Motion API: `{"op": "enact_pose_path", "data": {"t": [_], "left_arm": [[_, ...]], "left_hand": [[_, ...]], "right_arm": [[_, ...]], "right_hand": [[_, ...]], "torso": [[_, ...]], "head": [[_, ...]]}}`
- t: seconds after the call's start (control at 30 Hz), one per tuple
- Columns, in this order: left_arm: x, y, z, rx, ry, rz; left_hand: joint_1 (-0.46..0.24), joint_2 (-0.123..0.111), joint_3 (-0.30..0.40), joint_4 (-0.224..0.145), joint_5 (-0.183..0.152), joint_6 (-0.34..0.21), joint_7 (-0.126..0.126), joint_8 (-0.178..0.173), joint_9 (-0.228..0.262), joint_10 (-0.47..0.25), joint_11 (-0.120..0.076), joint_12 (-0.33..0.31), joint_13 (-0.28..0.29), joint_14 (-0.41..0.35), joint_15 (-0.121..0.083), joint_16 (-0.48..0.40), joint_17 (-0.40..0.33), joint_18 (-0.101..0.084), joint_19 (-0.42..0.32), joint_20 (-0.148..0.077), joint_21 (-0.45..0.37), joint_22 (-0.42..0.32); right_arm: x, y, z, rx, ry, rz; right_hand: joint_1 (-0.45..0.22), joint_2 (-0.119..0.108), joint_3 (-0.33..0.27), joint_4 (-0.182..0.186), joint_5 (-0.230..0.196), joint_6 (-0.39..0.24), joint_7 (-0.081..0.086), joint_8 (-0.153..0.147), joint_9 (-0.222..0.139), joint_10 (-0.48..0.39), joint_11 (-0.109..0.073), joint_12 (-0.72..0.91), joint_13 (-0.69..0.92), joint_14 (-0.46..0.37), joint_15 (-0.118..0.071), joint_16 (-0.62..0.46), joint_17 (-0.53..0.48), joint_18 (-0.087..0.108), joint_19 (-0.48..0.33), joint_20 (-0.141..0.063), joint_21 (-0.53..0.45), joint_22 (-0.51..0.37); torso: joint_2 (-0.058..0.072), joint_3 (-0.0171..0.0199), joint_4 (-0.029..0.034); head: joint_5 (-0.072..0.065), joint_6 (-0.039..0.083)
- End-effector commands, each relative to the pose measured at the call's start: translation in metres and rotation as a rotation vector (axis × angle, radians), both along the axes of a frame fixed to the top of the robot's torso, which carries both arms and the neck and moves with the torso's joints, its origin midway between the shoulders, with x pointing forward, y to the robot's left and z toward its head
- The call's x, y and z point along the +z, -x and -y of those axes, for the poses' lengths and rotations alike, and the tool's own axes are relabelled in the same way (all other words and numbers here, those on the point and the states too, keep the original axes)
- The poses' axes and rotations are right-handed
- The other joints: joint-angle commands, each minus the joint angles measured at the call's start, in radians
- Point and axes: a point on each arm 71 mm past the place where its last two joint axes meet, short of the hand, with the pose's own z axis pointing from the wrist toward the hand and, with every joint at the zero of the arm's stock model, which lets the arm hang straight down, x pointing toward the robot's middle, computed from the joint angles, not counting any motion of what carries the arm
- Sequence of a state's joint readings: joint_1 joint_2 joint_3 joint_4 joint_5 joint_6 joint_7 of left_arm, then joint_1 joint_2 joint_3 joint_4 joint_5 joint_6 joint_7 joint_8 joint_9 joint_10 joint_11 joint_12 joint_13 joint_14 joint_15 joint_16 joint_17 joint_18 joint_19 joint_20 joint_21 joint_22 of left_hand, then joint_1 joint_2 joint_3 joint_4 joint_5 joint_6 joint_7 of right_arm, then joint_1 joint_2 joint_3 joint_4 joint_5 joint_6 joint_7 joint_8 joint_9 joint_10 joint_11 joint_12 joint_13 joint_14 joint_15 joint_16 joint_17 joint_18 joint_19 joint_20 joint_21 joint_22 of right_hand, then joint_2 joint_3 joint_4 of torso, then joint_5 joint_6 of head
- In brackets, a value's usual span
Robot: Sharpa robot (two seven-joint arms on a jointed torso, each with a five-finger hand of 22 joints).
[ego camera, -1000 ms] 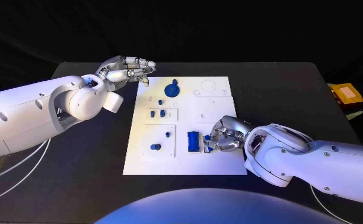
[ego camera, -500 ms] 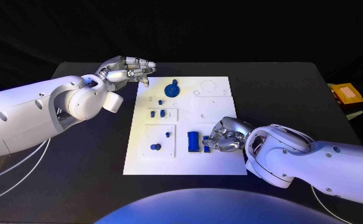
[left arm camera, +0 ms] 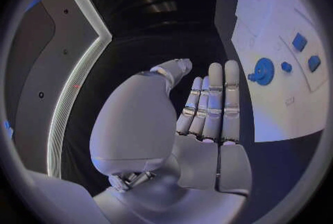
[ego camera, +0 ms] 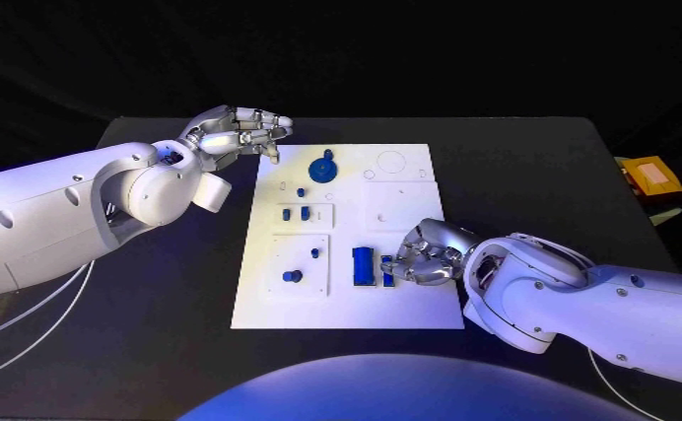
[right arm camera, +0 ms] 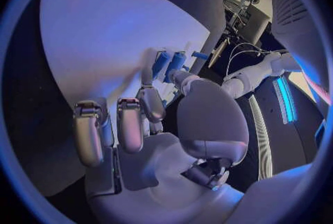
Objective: Assemble the parts on the task board
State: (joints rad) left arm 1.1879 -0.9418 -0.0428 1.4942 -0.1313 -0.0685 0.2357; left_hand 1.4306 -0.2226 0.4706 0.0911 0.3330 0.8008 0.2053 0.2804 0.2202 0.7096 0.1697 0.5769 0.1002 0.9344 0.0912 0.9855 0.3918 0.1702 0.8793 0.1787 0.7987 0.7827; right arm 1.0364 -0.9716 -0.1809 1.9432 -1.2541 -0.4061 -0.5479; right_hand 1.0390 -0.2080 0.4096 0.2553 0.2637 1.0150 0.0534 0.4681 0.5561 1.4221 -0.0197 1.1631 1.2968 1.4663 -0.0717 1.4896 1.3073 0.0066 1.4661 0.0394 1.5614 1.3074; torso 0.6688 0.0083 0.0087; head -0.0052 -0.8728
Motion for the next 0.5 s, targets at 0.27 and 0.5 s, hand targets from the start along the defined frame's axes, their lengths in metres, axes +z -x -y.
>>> {"op": "enact_pose_path", "data": {"t": [0.27,0.5], "left_arm": [[0.0008,0.0005,0.0014,-0.016,0.009,0.000],[0.0006,0.0005,0.0017,-0.018,0.008,-0.001]], "left_hand": [[0.004,0.011,0.004,-0.004,0.006,-0.005,0.021,0.002,-0.002,-0.008,-0.001,0.006,-0.001,-0.003,0.000,0.000,-0.001,0.014,0.005,0.002,0.002,0.002],[0.004,0.013,0.005,-0.004,0.006,-0.005,0.021,0.002,-0.002,-0.009,-0.001,0.006,-0.001,-0.004,0.000,0.000,-0.001,0.014,0.006,0.002,0.003,0.002]], "right_arm": [[-0.0006,0.0009,-0.0008,0.090,0.018,0.013],[-0.0021,-0.0016,-0.0038,0.092,0.025,0.020]], "right_hand": [[0.135,-0.009,-0.006,-0.076,-0.203,0.000,0.003,-0.010,-0.008,0.000,0.002,-0.011,0.000,0.075,-0.007,0.001,0.122,-0.004,0.099,-0.008,-0.003,0.260],[0.119,-0.007,-0.021,-0.060,-0.207,0.003,0.006,-0.012,-0.010,0.001,0.004,-0.010,0.001,0.075,-0.006,0.001,0.123,-0.004,0.100,-0.007,-0.002,0.260]], "torso": [[0.000,-0.0004,-0.0003],[0.001,-0.0005,0.0009]], "head": [[0.003,0.000],[0.000,0.000]]}}
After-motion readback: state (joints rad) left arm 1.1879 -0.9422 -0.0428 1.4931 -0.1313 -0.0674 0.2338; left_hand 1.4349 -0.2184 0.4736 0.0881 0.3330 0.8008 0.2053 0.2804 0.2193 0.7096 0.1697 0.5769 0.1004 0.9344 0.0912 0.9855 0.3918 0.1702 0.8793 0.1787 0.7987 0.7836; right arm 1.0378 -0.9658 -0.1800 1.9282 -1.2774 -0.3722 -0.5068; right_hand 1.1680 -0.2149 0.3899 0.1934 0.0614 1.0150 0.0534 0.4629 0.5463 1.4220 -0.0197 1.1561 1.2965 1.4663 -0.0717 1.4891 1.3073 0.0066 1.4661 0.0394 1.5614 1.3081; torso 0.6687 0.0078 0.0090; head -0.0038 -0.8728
